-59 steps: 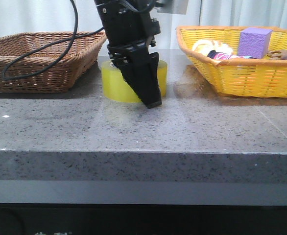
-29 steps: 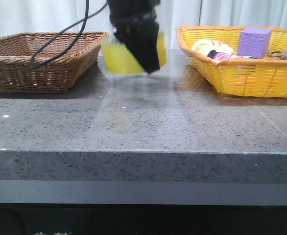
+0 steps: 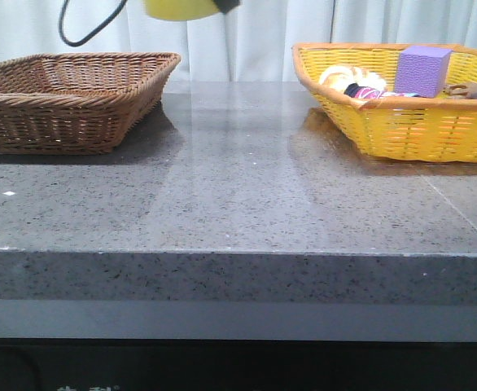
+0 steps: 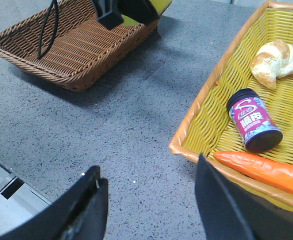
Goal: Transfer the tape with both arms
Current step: 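Lift the tape roll with the left gripper toward the brown basket, then lower the tape roll into the brown basket and open the left gripper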
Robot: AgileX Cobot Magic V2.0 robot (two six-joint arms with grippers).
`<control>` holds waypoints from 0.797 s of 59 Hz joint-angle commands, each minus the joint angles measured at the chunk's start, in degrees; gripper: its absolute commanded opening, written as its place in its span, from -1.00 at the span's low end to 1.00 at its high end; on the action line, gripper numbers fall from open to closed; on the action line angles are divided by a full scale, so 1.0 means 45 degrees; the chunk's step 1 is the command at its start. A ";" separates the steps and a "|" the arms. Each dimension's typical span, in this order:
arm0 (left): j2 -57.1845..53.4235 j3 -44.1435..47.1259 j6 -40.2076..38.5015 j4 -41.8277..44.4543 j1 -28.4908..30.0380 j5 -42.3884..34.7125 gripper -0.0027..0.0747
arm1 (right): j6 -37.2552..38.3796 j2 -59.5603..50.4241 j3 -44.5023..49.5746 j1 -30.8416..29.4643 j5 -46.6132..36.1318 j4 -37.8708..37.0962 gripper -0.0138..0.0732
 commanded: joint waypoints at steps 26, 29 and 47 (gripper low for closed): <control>-0.0941 0.1106 -0.2755 -0.0061 0.3325 0.0108 -0.44 | 0.0000 -0.0095 -0.0331 -0.0034 -0.0878 0.0126 0.29; -0.0882 0.1387 -0.2755 -0.0299 0.3547 0.0108 -0.44 | 0.0000 -0.0095 -0.0331 -0.0034 -0.0878 0.0126 0.29; -0.0129 0.1836 -0.2755 -0.1629 0.4131 0.0108 -0.44 | 0.0000 -0.0095 -0.0331 -0.0034 -0.0878 0.0126 0.29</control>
